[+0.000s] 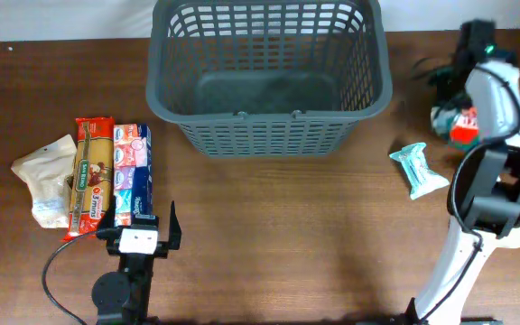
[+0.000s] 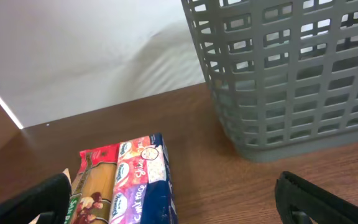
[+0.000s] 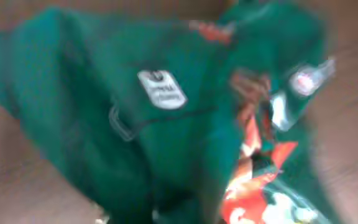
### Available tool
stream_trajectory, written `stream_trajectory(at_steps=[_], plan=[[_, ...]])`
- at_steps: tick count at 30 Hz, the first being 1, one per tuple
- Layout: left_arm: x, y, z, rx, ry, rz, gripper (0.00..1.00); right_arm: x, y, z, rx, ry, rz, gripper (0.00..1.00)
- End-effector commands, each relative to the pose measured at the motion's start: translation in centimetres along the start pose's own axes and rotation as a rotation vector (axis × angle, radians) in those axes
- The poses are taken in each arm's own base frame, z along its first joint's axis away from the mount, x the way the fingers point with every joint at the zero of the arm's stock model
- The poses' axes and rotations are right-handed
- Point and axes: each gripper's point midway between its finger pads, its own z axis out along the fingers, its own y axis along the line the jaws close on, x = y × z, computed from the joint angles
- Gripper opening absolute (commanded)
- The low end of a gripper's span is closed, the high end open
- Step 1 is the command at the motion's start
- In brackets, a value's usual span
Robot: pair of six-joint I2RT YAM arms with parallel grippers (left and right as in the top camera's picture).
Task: Pack container
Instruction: 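Lift the green bag with the right gripper and drop it into the basket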
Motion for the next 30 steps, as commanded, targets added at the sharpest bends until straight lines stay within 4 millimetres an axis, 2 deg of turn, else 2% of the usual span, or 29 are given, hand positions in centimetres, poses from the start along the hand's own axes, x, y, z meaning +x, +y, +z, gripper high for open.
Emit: stream_trajectory(at_steps=[1, 4, 8, 9, 11, 12, 15, 18, 22, 24, 26, 28, 30], plan=[[0.2, 0.2, 0.0, -0.013, 0.002, -0.009, 0.99, -7.8, -2.1, -13.2, -0.031, -0.325, 0.038, 0.04], [0.2, 0.2, 0.0, -0.013, 0.002, -0.009, 0.99, -9.0, -1.7, -22.1, -0.071, -0.478, -0.024, 0.04], [0.2, 0.2, 0.0, -0.013, 0.002, -0.009, 0.99, -7.8, 0.6, -30.2, -0.149, -0.618, -0.070, 0.03], [0.2, 0.2, 0.0, -0.013, 0.002, -0.009, 0.99, -7.0, 2.4, -33.2, -0.202, -0.671, -0.100, 0.03], [0.2, 0.2, 0.0, -0.013, 0.002, -0.009, 0.99, -5.6, 5.4, -36.9, -0.276, -0.738, -0.152, 0.04], [0.2, 0.2, 0.0, -0.013, 0.002, -0.010, 0.99, -5.1, 6.5, -38.0, -0.299, -0.756, -0.177, 0.04], [0.2, 0.2, 0.0, -0.013, 0.002, -0.009, 0.99, -2.3, 12.3, -40.9, -0.386, -0.791, -0.331, 0.03], [0.2, 0.2, 0.0, -0.013, 0.002, -0.009, 0.99, 0.4, 17.4, -41.9, -0.459, -0.775, -0.446, 0.04], [0.2, 0.2, 0.0, -0.013, 0.002, -0.009, 0.99, 3.8, 23.0, -41.1, -0.493, -0.717, -0.622, 0.03], [0.2, 0.2, 0.0, -0.013, 0.002, -0.009, 0.99, 5.3, 25.4, -39.6, -0.495, -0.659, -0.682, 0.04], [0.2, 0.2, 0.0, -0.013, 0.002, -0.009, 0.99, 5.9, 27.1, -37.8, -0.473, -0.622, -0.722, 0.03], [0.2, 0.2, 0.0, -0.013, 0.002, -0.009, 0.99, 6.1, 29.4, -34.1, -0.440, -0.565, -0.751, 0.04], [0.2, 0.2, 0.0, -0.013, 0.002, -0.009, 0.99, 6.4, 30.6, -32.0, -0.430, -0.536, -0.764, 0.04]])
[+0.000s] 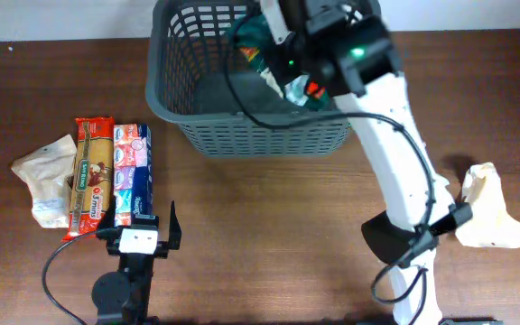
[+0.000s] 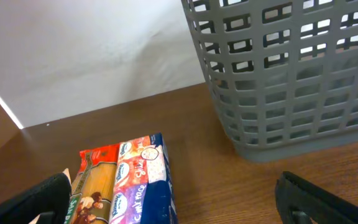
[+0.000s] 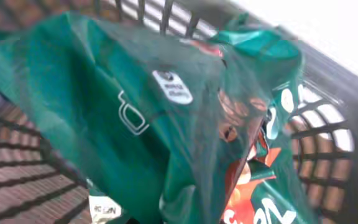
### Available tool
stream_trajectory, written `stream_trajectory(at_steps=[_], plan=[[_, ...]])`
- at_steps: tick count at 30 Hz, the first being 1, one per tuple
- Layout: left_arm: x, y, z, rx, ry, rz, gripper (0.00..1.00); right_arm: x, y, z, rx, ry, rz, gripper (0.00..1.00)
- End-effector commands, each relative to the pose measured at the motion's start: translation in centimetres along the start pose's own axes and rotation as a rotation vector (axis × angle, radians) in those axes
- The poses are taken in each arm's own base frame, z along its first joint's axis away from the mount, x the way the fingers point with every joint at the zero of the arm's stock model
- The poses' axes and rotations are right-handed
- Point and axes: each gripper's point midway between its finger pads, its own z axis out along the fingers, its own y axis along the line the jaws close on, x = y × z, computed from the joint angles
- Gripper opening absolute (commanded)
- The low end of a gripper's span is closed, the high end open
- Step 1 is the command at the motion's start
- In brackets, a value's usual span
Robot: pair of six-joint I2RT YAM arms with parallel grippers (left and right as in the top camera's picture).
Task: Pack container
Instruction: 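Lift the green bag with the right gripper and drop it into the basket, then grasp the beige paper pouch on the right with the right gripper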
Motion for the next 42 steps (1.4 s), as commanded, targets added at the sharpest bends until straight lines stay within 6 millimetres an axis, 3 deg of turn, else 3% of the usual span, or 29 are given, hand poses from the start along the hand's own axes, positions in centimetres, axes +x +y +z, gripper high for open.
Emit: stream_trajectory(at_steps=[1, 6, 8, 12, 13, 14, 15, 18, 22, 23, 24, 27, 28, 29, 32, 35, 39, 42], plan=[[0.2, 0.2, 0.0, -0.013, 0.002, -0.009, 0.99, 0.8, -1.1, 2.5, 0.067, 0.020, -0.017, 0.04], [0.2, 0.2, 0.0, -0.013, 0.002, -0.009, 0.99, 3.9, -0.6, 7.6, 0.063, 0.101, -0.022, 0.04], [0.2, 0.2, 0.0, -0.013, 0.002, -0.009, 0.99, 6.4, -0.3, 10.4, 0.061, 0.148, -0.024, 0.04], [0.2, 0.2, 0.0, -0.013, 0.002, -0.009, 0.99, 9.7, -0.2, 12.6, 0.061, 0.225, -0.028, 0.04], [0.2, 0.2, 0.0, -0.013, 0.002, -0.009, 0.99, 9.8, -0.5, 12.6, 0.068, 0.231, -0.035, 0.17], [0.2, 0.2, 0.0, -0.013, 0.002, -0.009, 0.99, 9.8, -0.8, 12.5, 0.085, 0.233, -0.043, 0.38], [0.2, 0.2, 0.0, -0.013, 0.002, -0.009, 0.99, 9.5, -1.7, 12.1, 0.128, 0.231, -0.049, 0.50], [0.2, 0.2, 0.0, -0.013, 0.002, -0.009, 0.99, 8.3, -4.7, 9.9, 0.277, 0.221, -0.072, 0.53], [0.2, 0.2, 0.0, -0.013, 0.002, -0.009, 0.99, 4.8, -8.9, 3.4, 0.463, 0.143, -0.073, 0.64], [0.2, 0.2, 0.0, -0.013, 0.002, -0.009, 0.99, 3.6, -10.7, 0.1, 0.495, 0.083, -0.032, 0.68], [0.2, 0.2, 0.0, -0.013, 0.002, -0.009, 0.99, 3.2, -11.9, -1.8, 0.513, 0.055, -0.007, 0.71], [0.2, 0.2, 0.0, -0.013, 0.002, -0.009, 0.99, 3.4, -16.8, -8.7, 0.566, -0.040, 0.104, 0.76], [0.2, 0.2, 0.0, -0.013, 0.002, -0.009, 0.99, 3.7, -18.0, -10.2, 0.565, -0.061, 0.134, 0.78], [0.2, 0.2, 0.0, -0.013, 0.002, -0.009, 0.99, 4.4, -19.8, -12.4, 0.558, -0.097, 0.200, 0.79], [0.2, 0.2, 0.0, -0.013, 0.002, -0.009, 0.99, 7.6, -23.8, -16.3, 0.537, -0.134, 0.362, 0.80], [0.2, 0.2, 0.0, -0.013, 0.002, -0.009, 0.99, 13.1, -28.3, -18.4, 0.567, -0.082, 0.554, 0.80], [0.2, 0.2, 0.0, -0.013, 0.002, -0.009, 0.99, 21.4, -30.7, -17.9, 0.566, 0.110, 0.735, 0.81], [0.2, 0.2, 0.0, -0.013, 0.002, -0.009, 0.99, 27.2, -31.5, -16.0, 0.563, 0.246, 0.825, 0.85]])
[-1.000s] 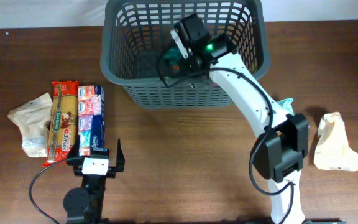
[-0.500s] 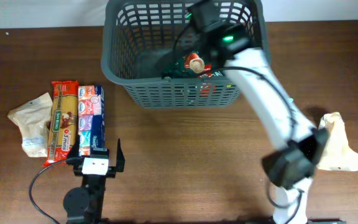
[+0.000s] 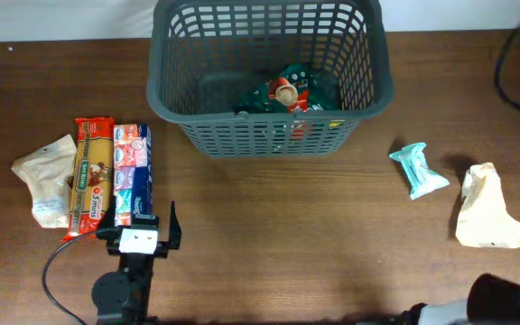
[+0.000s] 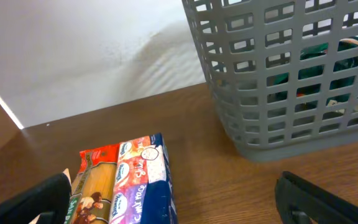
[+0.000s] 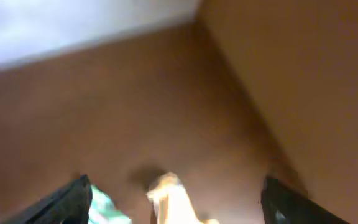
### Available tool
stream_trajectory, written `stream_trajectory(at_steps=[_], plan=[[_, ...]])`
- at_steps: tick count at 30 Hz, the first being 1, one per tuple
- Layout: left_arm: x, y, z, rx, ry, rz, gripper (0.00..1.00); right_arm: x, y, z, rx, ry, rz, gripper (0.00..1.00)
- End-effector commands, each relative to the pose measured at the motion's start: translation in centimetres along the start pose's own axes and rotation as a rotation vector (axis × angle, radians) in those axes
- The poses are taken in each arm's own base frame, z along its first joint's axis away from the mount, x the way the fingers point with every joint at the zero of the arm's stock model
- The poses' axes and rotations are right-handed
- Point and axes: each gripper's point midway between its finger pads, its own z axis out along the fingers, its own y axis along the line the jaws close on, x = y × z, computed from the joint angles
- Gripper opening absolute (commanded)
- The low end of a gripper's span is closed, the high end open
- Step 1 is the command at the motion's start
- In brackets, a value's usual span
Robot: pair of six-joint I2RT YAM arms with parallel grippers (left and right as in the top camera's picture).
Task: Pack container
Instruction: 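Grasp the beige paper pouch on the right with the right gripper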
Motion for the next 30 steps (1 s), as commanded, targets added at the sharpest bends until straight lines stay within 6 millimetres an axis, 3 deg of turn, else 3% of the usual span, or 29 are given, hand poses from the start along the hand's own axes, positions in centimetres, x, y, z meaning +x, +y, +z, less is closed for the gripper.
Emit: stream_trajectory(at_steps=[1, 2, 3, 5, 11, 13, 18, 26, 28, 30], plan=[[0.2, 0.2, 0.0, -0.013, 0.002, -0.010, 0.99, 5.9, -0.4, 7.6, -0.055, 0.225, 0.082, 0.87], [0.2, 0.2, 0.0, -0.013, 0.002, -0.010, 0.99, 7.1, -0.5, 8.8, -0.061, 0.255, 0.091, 0.88], [0.2, 0.2, 0.0, -0.013, 0.002, -0.010, 0.99, 9.9, -0.3, 11.0, -0.074, 0.319, 0.087, 0.88], [0.2, 0.2, 0.0, -0.013, 0.002, -0.010, 0.99, 13.7, -0.1, 13.6, -0.071, 0.399, 0.091, 0.90], [0.2, 0.2, 0.0, -0.013, 0.002, -0.010, 0.99, 23.1, 0.8, 17.7, -0.102, 0.549, -0.004, 0.95], [0.2, 0.2, 0.0, -0.013, 0.002, -0.010, 0.99, 24.8, 0.7, 18.4, -0.097, 0.564, -0.047, 0.96], [0.2, 0.2, 0.0, -0.013, 0.003, -0.010, 0.99, 26.8, 0.1, 20.4, -0.054, 0.572, -0.056, 0.99], [0.2, 0.2, 0.0, -0.013, 0.002, -0.010, 0.99, 31.3, 1.1, 23.3, -0.083, 0.710, -0.064, 0.93], [0.2, 0.2, 0.0, -0.013, 0.002, -0.010, 0.99, 32.4, 1.3, 23.8, -0.084, 0.745, -0.045, 0.81], [0.2, 0.2, 0.0, -0.013, 0.002, -0.010, 0.99, 32.8, 1.7, 24.2, -0.096, 0.755, -0.024, 0.51]])
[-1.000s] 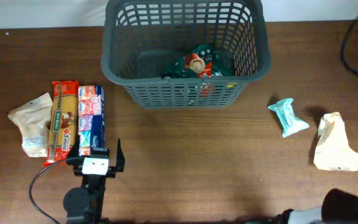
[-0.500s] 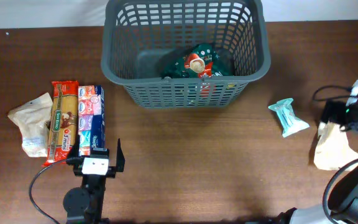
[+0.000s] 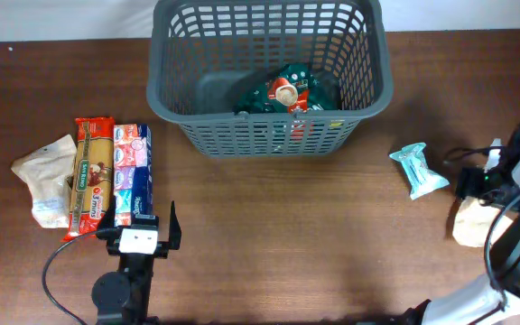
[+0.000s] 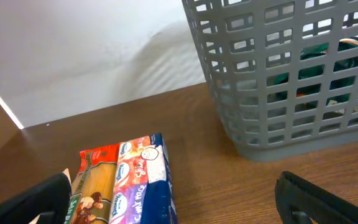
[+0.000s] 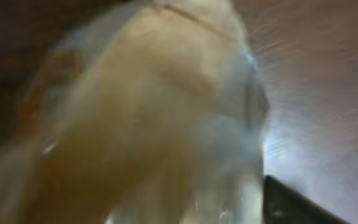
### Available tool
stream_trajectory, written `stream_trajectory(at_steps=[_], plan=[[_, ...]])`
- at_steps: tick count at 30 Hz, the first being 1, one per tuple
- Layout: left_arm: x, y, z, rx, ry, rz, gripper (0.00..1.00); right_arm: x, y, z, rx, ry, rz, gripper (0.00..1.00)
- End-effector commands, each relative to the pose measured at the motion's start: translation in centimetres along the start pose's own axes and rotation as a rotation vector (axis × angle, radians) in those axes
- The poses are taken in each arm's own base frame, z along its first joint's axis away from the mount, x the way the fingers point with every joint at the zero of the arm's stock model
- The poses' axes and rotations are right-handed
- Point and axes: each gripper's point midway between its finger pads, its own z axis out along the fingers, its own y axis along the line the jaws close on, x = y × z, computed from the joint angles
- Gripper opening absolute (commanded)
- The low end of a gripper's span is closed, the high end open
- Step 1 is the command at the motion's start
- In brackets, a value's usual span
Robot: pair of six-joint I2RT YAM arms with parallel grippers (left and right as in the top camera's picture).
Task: Pack container
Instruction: 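Grasp the beige paper pouch on the right with the right gripper, then carry the beige pouch into the basket and release it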
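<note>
The grey basket stands at the back middle with a green snack bag lying inside; the bag also shows through the basket's wall. My right gripper is low over a beige bag at the right. That bag fills the right wrist view, blurred. One dark finger shows wide to its right; the other is hidden. A teal packet lies left of it. My left gripper rests open at the front left with nothing in it.
On the left lie a crumpled beige packet, a pasta pack and a red and blue pack, the last also seen by the left wrist. Bare brown table spreads in front of the basket.
My right gripper was high, looking down on the teal packet and the beige bag from afar. Now it is down at the beige bag. The left arm has not moved.
First my right gripper held the green snack bag at the table's right side. Then it held the bag over the basket. Later the bag lay in the basket and the gripper was open and away. Now that gripper is at the beige bag.
</note>
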Motion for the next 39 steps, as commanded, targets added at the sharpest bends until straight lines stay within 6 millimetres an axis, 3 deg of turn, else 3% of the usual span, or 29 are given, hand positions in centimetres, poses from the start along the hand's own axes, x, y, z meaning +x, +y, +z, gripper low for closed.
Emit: stream_trajectory(at_steps=[1, 3, 7, 8, 10, 14, 15, 18, 20, 22, 24, 26, 29, 34, 39], plan=[[0.2, 0.2, 0.0, -0.013, 0.002, -0.010, 0.99, 0.9, 0.7, 1.4, -0.036, 0.040, 0.030, 0.31], [0.2, 0.2, 0.0, -0.013, 0.002, -0.010, 0.99, 0.0, 1.2, 0.8, -0.078, 0.011, 0.033, 0.04], [0.2, 0.2, 0.0, -0.013, 0.002, -0.010, 0.99, -3.7, 2.1, -3.2, -0.178, -0.098, 0.089, 0.04], [0.2, 0.2, 0.0, -0.013, 0.002, -0.010, 0.99, -5.4, 2.5, -5.7, -0.227, -0.155, 0.097, 0.04], [0.2, 0.2, 0.0, -0.013, 0.002, -0.010, 0.99, -9.1, 4.2, -13.8, -0.379, -0.307, 0.084, 0.04], [0.2, 0.2, 0.0, -0.013, 0.002, -0.010, 0.99, -11.7, 8.3, -27.4, -0.560, -0.546, -0.058, 0.04], [0.2, 0.2, 0.0, -0.013, 0.002, -0.010, 0.99, -11.6, 10.8, -33.1, -0.595, -0.651, -0.166, 0.04], [0.2, 0.2, 0.0, -0.013, 0.002, -0.010, 0.99, -10.2, 15.9, -41.5, -0.629, -0.827, -0.357, 0.04], [0.2, 0.2, 0.0, -0.013, 0.002, -0.010, 0.99, -8.5, 20.2, -45.7, -0.644, -0.939, -0.545, 0.04], [0.2, 0.2, 0.0, -0.013, 0.002, -0.010, 0.99, -7.0, 23.9, -47.9, -0.650, -1.007, -0.686, 0.03], [0.2, 0.2, 0.0, -0.013, 0.002, -0.010, 0.99, -5.6, 27.3, -48.8, -0.648, -1.049, -0.810, 0.04], [0.2, 0.2, 0.0, -0.013, 0.002, -0.010, 0.99, -4.1, 32.1, -48.4, -0.640, -1.082, -1.004, 0.04], [0.2, 0.2, 0.0, -0.013, 0.002, -0.010, 0.99, -4.2, 36.5, -47.1, -0.671, -1.079, -1.076, 0.04], [0.2, 0.2, 0.0, -0.013, 0.002, -0.010, 0.99, -5.8, 43.0, -41.3, -0.719, -0.975, -1.124, 0.04], [0.2, 0.2, 0.0, -0.013, 0.002, -0.010, 0.99, -7.0, 46.9, -34.8, -0.746, -0.836, -1.098, 0.04]])
